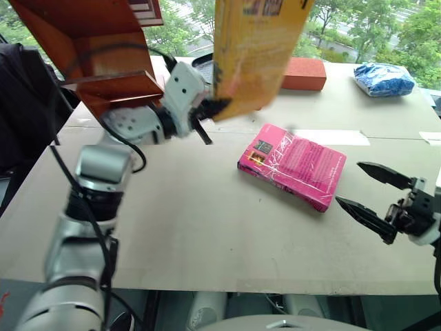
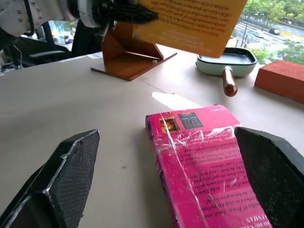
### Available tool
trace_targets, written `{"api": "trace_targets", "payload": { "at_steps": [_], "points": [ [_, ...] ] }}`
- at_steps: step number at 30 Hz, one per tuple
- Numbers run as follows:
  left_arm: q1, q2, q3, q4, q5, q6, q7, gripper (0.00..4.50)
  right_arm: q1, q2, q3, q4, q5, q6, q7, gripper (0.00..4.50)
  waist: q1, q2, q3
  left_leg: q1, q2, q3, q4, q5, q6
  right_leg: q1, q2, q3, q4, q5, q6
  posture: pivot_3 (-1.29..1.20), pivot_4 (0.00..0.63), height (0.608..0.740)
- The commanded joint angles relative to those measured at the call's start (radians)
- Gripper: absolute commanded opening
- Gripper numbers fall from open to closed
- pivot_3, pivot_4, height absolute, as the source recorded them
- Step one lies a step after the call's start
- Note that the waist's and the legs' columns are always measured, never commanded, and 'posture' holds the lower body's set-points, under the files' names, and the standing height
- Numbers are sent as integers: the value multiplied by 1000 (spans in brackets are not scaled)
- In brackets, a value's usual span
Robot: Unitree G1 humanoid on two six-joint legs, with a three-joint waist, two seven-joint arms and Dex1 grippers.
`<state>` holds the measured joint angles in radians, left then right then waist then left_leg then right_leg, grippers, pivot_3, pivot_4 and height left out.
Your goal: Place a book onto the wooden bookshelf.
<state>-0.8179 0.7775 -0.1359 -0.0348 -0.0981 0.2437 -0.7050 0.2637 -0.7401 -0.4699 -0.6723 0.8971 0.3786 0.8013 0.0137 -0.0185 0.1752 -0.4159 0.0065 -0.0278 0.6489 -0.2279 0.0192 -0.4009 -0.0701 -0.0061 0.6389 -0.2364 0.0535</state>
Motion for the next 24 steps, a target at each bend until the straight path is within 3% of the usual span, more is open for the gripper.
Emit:
{"api": "trace_targets", "payload": {
  "at_steps": [1, 5, 9, 24],
  "points": [
    [-81, 120, -32, 68, 277, -226, 79, 44, -101, -8, 38, 33, 39, 18, 9, 4500, -1, 0, 1, 0, 0, 1, 0, 0, 0, -1, 0, 1, 0, 0, 0, 0, 150, 740],
    [-118, 262, -39, 115, 498, -280, 121, 44, -273, 34, 102, 69, 104, 40, -24, 4500, -1, -2, 3, -2, 0, 2, -1, 0, 0, -3, 0, 1, 0, 1, 7, 0, 150, 740],
    [-72, 351, -9, 161, 631, -268, 182, 44, -378, 77, 142, 84, 146, 57, -49, 4500, -2, -4, 5, -3, 0, 4, -1, 0, 0, -4, 0, -1, 2, 0, 9, 0, 150, 740],
    [159, 478, 118, 122, 678, 23, 15, 44, -581, 154, 186, 127, 289, 119, -118, 4500, -5, -4, 6, -3, 1, 5, 2, 0, 0, -5, 1, -1, 10, 0, 9, 0, 150, 740]
  ]
}}
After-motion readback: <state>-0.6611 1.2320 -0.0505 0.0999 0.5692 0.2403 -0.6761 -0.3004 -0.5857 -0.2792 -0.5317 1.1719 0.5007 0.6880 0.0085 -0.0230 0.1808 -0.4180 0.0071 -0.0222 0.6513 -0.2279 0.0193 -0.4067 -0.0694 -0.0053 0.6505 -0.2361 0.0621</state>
